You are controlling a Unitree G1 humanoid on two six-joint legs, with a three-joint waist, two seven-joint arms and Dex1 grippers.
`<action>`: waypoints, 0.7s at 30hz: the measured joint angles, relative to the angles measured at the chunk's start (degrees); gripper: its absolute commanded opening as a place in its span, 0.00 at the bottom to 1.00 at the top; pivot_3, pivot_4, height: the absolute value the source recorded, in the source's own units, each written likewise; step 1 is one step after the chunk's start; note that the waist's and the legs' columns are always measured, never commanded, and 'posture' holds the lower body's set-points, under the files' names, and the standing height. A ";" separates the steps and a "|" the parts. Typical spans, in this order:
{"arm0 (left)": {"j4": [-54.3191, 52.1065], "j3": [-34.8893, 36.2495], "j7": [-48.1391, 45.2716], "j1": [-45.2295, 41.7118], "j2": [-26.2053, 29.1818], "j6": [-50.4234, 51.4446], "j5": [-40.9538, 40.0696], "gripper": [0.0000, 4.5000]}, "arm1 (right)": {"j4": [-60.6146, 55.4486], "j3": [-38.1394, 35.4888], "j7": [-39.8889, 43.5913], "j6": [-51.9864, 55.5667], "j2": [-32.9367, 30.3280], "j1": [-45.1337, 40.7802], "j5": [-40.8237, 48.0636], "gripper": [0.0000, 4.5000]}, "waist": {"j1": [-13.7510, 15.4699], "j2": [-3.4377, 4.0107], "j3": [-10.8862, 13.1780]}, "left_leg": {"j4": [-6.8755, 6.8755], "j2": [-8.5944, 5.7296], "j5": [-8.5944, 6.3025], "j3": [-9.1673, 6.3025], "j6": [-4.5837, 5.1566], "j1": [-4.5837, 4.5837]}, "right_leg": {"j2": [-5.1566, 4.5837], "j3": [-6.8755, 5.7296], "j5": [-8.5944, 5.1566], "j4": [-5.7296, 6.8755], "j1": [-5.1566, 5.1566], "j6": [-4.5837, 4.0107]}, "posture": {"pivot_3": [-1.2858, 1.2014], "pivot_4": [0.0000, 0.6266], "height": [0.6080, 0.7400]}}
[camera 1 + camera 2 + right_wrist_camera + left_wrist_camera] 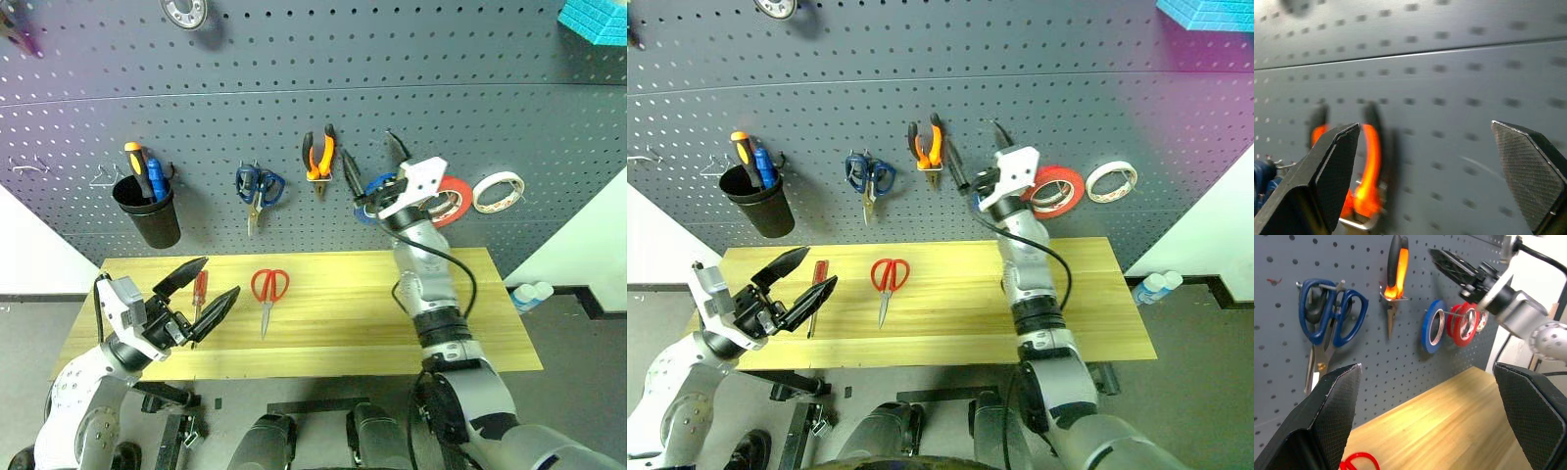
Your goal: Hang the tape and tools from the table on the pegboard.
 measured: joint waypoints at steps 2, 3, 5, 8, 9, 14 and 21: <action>1.14 -0.56 0.75 -1.83 -0.04 -0.02 1.08 1.00 | -5.43 -0.54 4.16 6.29 -2.06 2.72 5.73 1.00 | -0.01 0.00 0.01 | 0.00 0.02 -0.01 -0.01 0.02 0.00 | 0.00 -0.02 -0.01 -0.03 0.03 0.01 | 0.52 0.23 1.00; 1.74 -0.79 1.29 -2.53 -0.06 0.01 1.54 1.00 | -7.78 -0.46 6.29 8.91 -3.50 4.10 7.65 1.00 | 0.00 0.01 0.02 | -0.01 0.02 -0.03 -0.01 0.05 0.01 | 0.00 -0.02 -0.01 -0.07 0.07 0.02 | 0.51 0.23 1.00; 2.98 -1.24 2.91 -3.94 -0.25 0.85 2.21 1.00 | -13.09 -0.40 11.98 15.49 -7.37 8.02 12.59 1.00 | -0.05 0.01 0.02 | -0.01 0.03 -0.07 -0.02 0.13 0.01 | 0.00 -0.06 -0.02 -0.23 0.17 0.05 | 0.51 0.24 1.00; 5.17 -2.84 6.88 -5.52 -0.20 2.91 5.48 1.00 | -18.23 -0.14 18.35 21.01 -12.72 12.39 15.58 1.00 | -0.28 0.09 0.10 | -0.01 0.03 -0.14 -0.03 0.24 0.01 | -0.01 -0.09 -0.02 -0.54 0.31 0.09 | 0.50 0.24 1.00; 6.05 -3.31 8.54 -6.15 -0.21 3.78 6.77 1.00 | -20.48 0.27 20.45 23.24 -14.28 13.87 17.03 1.00 | -0.43 0.09 0.13 | -0.01 0.04 -0.16 -0.03 0.28 0.01 | -0.02 -0.09 -0.02 -0.59 0.33 0.10 | 0.50 0.24 1.00; 9.45 -6.63 15.96 -8.25 -0.90 7.81 13.06 1.00 | -27.81 3.30 29.05 30.58 -19.36 19.85 20.58 1.00 | -0.45 0.06 0.18 | -0.02 0.05 -0.23 -0.03 0.37 0.00 | -0.05 -0.10 -0.04 -0.78 0.41 0.16 | 0.50 0.25 1.00; 13.20 -10.11 23.70 -12.42 -1.94 21.24 16.11 1.00 | -28.42 6.11 36.77 30.43 -22.32 23.37 18.91 1.00 | -0.24 -0.30 0.90 | 0.06 0.02 -0.25 -0.03 0.39 -0.01 | -0.09 -0.13 0.00 -0.80 0.47 0.28 | 0.50 0.27 1.00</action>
